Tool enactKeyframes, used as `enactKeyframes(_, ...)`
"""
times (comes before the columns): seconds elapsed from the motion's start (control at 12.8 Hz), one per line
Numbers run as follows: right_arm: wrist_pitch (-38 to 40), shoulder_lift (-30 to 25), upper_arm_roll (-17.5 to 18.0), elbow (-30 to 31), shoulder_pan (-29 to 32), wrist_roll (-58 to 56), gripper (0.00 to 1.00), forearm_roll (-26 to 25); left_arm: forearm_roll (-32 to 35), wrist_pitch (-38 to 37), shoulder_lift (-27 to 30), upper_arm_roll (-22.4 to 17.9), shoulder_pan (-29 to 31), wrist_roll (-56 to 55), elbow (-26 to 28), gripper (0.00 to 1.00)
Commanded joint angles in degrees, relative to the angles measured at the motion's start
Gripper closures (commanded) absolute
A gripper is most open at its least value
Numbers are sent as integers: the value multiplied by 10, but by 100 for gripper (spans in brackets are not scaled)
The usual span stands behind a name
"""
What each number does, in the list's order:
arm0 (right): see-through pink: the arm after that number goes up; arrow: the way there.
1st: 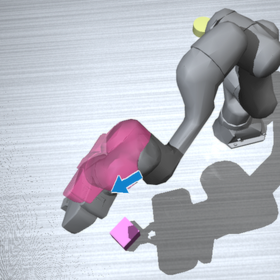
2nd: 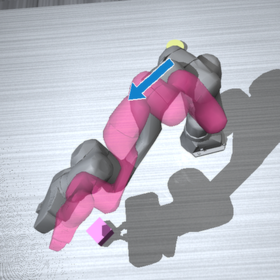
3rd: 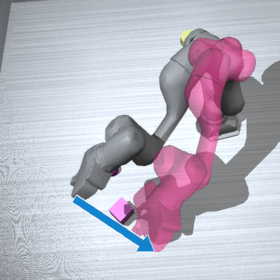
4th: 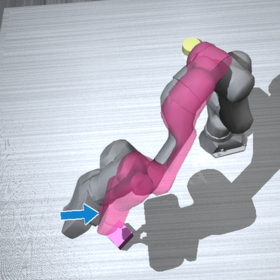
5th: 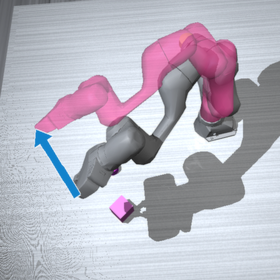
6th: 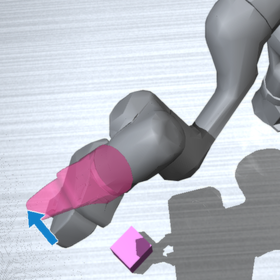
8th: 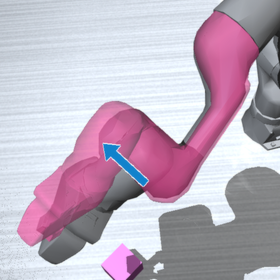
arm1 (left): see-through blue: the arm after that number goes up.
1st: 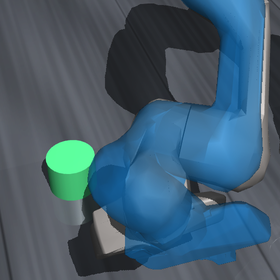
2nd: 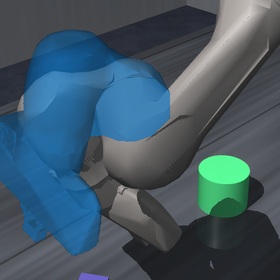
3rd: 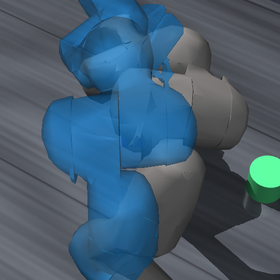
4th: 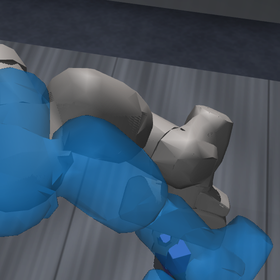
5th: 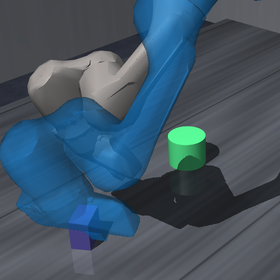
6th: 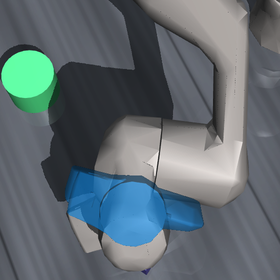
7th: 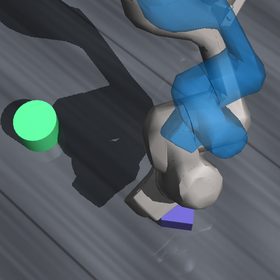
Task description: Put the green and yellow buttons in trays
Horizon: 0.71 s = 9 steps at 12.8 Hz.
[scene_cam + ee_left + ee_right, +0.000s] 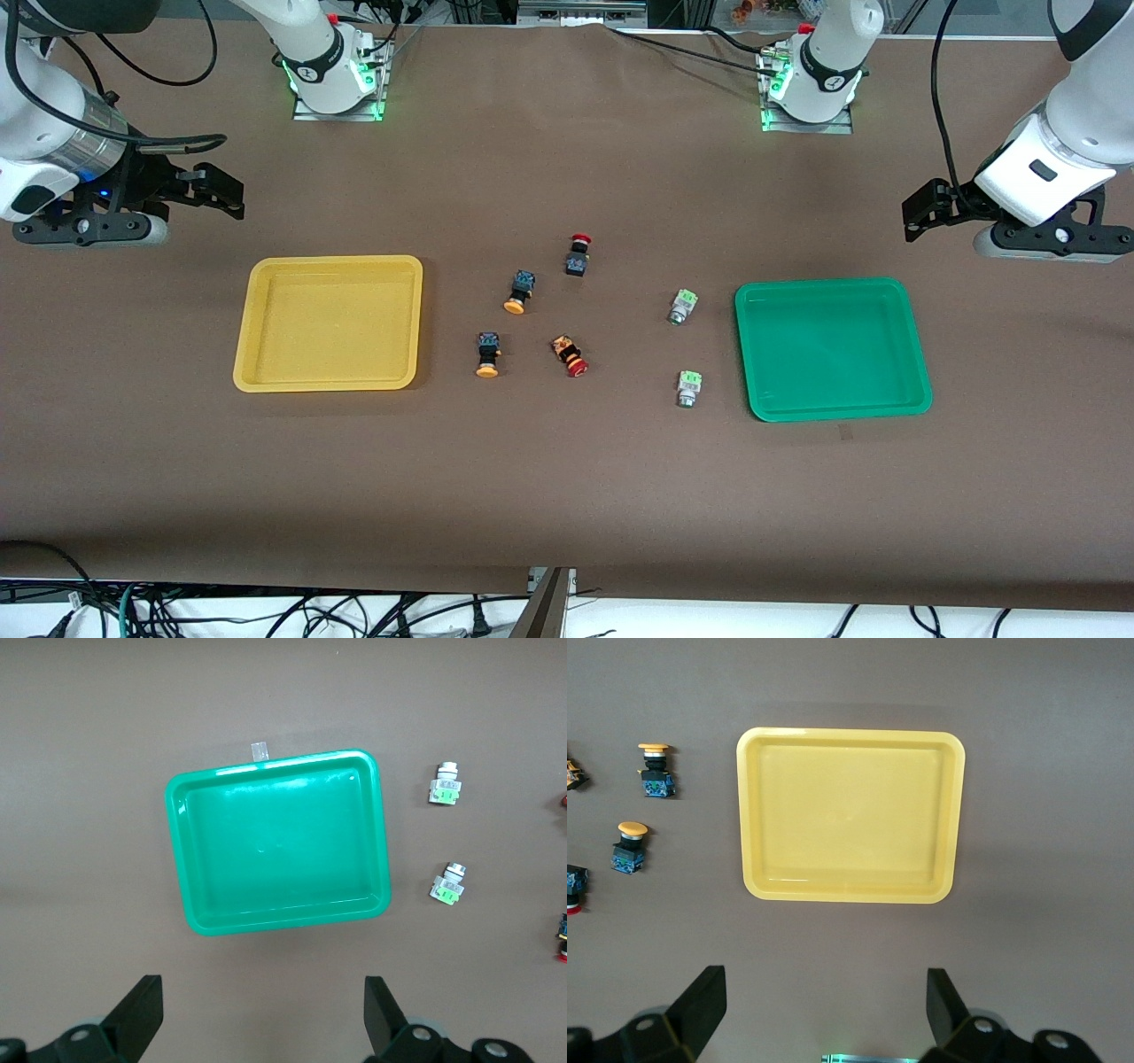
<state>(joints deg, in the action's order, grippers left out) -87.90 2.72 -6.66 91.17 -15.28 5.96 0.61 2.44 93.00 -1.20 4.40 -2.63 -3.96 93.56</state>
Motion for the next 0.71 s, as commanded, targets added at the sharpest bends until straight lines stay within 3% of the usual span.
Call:
enactKeyframes(0.0,1,-1,3,3,1,9,0,7,6,-2,6,2,3,2,4,0)
enactKeyframes(0.63,-22,9,5,-19,-5,4,0,12,6,-2,1,0,3,-3,-5,0)
